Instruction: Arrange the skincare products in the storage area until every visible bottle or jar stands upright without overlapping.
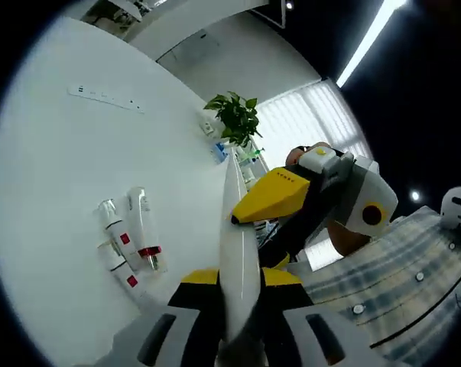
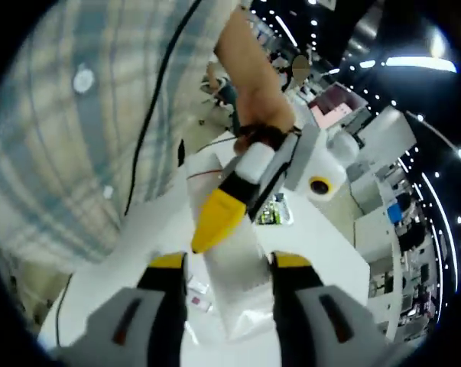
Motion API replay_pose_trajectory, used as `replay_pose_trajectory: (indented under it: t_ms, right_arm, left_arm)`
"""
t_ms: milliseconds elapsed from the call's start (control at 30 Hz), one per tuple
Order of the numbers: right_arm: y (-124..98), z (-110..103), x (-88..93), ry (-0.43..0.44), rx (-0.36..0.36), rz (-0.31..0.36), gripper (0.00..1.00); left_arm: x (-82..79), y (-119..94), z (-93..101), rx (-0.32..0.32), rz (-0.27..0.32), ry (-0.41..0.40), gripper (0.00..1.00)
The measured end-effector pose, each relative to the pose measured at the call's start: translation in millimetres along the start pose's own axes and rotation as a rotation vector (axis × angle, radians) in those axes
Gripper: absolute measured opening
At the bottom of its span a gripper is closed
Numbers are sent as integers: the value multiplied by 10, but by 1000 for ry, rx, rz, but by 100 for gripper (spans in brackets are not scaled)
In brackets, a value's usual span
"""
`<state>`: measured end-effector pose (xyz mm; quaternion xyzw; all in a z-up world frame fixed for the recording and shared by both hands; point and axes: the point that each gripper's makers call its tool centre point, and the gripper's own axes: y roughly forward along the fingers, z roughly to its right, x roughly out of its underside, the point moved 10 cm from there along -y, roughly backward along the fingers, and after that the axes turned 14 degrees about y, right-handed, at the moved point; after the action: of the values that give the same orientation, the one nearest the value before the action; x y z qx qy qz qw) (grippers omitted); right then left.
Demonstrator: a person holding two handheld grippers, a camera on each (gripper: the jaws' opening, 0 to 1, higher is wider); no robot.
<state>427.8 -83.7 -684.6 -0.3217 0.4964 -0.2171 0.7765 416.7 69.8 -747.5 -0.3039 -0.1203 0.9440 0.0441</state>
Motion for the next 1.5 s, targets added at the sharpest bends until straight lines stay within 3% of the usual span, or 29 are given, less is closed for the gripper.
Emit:
replay_pose_trajectory:
  t_ms: [167,200,233,300,367,467,600,667,700,800,833,967,1133,1200,1400,1467,1500]
  right_arm:
    - [-196,27,71,243,84,135,48]
    - [-245,35,82,362,90,223,48]
    - [-261,39,84,397,90,250,48]
    - [-338,52,139,627,112,417,53]
    - [-369,40,202,772,137,509,57]
    - [-392,29,327,939,213,533,62]
    - [-357,-26,413,1194,162,622,58]
    - [-336,-59,383,1324,102,758,57]
    - [-333,-65,375,1346,95,785,55]
    - [-265,-117,347,1517,21,972,47]
    - [-241,-128,336,1532,9,1004,46]
    - [-166,-189,264,1522,-9,987,39]
    - [-103,-217,243,1547,-55,961,26]
    - [-55,-256,277,1569,-64,874,21]
    - [-42,-273,282,1620,-108,875,15]
    - [-59,-288,265,1588,-127,871,13]
    - [-64,-296,255,1531,-94,838,12]
  left_arm:
    - [11,-75,-15,-10,60,-11,16]
    - [15,-91,-24,-13,69,-18,16]
    - [21,-100,-22,-11,71,-20,16]
    - [23,-111,18,-11,94,-6,16]
    - [22,-129,46,1,126,-1,16]
    - [13,-132,68,-8,182,7,16]
    - [-4,-105,104,8,242,20,16]
    - [-12,-66,137,33,263,20,16]
    - [-13,-47,159,48,271,31,17]
    - [-25,8,226,103,317,43,17]
    - [-27,30,249,112,341,45,17]
    - [-3,85,301,144,369,50,17]
    - [43,154,346,152,351,79,17]
    - [61,173,353,153,348,80,17]
    - [128,190,320,130,349,83,19]
    - [148,206,329,106,306,118,21]
    - [149,208,317,84,298,136,22]
